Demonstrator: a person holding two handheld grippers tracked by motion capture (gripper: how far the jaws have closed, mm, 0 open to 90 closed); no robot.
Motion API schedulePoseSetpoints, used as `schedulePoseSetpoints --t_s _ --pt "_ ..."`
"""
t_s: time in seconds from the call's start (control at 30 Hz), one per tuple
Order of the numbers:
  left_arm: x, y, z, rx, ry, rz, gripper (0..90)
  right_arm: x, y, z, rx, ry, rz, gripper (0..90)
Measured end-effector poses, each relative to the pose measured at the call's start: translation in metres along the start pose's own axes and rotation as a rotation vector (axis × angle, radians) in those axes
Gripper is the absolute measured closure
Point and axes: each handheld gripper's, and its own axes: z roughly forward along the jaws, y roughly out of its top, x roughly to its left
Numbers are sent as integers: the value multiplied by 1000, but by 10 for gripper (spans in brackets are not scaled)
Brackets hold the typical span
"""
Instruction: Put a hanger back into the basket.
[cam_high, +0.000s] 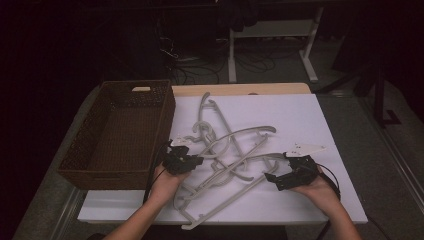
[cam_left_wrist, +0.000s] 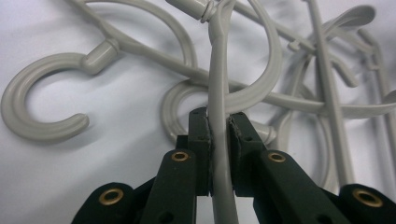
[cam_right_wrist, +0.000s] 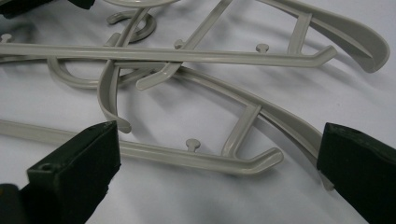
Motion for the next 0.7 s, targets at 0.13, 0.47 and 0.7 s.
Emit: schedulePoseSetpoints --t_s 0.13,0.47,0.7 --pt "-5 4 -5 -14 -1 21 815 0 0 0 0 1 -1 0" --pt "-9 22 -20 -51 -13 57 817 -1 0 -1 -6 0 9 0" --pt "-12 39 -36 -79 -38 54 818 -1 0 -1 -6 0 9 0"
